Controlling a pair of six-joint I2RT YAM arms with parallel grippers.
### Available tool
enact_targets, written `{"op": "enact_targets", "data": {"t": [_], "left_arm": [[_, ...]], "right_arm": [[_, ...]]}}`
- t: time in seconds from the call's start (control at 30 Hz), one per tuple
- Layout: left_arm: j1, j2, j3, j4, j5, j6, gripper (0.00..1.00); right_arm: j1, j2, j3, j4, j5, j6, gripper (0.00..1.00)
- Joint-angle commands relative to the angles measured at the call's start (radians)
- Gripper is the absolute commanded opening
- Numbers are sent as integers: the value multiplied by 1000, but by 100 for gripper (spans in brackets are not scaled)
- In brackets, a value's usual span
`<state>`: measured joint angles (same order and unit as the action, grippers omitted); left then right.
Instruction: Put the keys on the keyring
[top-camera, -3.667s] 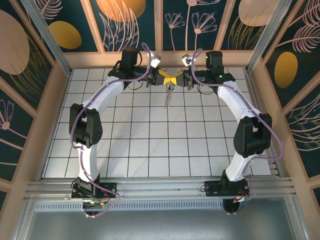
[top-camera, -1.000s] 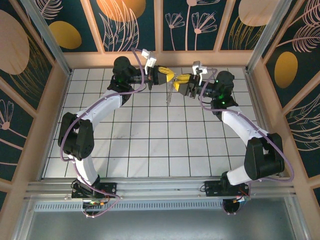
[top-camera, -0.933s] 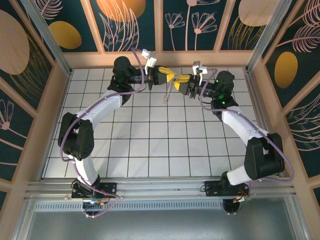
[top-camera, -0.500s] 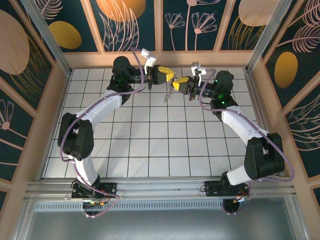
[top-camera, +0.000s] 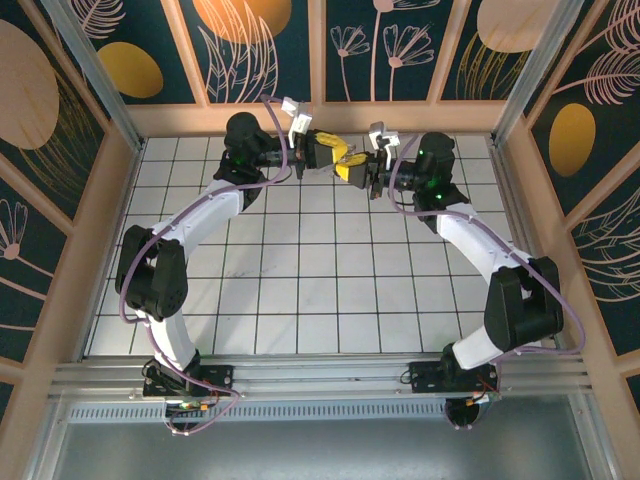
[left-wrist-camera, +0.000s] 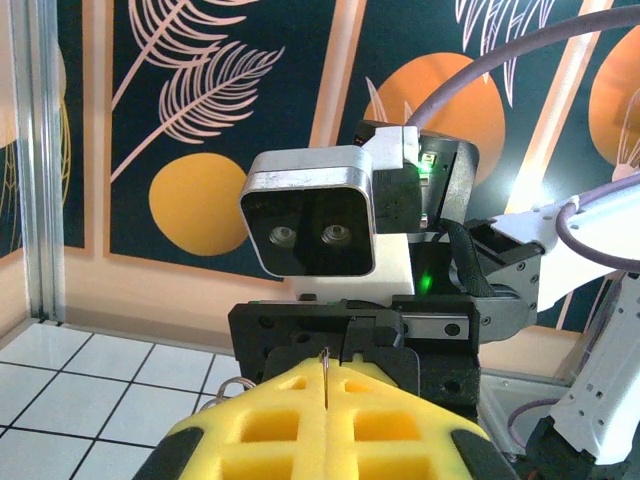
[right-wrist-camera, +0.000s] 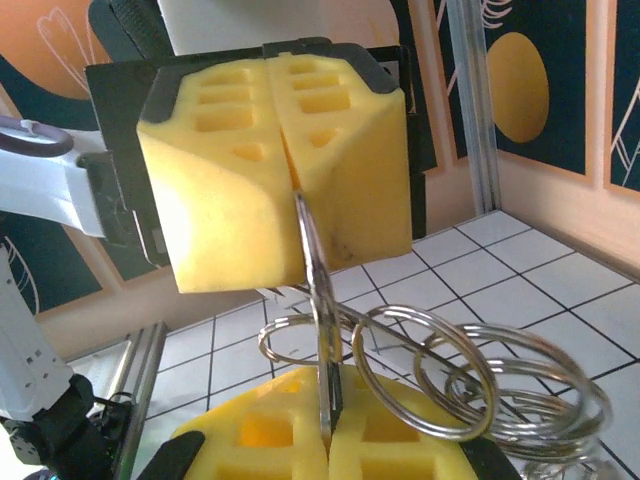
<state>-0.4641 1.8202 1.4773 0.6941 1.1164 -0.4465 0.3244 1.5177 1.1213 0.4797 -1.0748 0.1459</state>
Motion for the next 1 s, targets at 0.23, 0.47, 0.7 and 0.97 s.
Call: {"op": "enact_targets", "data": {"t": [0.23, 0.47, 0.7, 0.97], "left_arm": [[-13, -37, 12, 25, 10, 19, 0], [-13, -34, 12, 17, 1, 25, 0], [-15, -29, 17, 22, 3, 20, 0], [-15, -29, 18, 17, 2, 21, 0]], "right_arm": [[-2, -10, 15, -30, 20, -37, 14], [-42, -111, -61, -48, 41, -45, 40], [-91, -220, -130, -32, 60, -32, 41], [-103, -201, -90, 65, 102, 59, 40]]}}
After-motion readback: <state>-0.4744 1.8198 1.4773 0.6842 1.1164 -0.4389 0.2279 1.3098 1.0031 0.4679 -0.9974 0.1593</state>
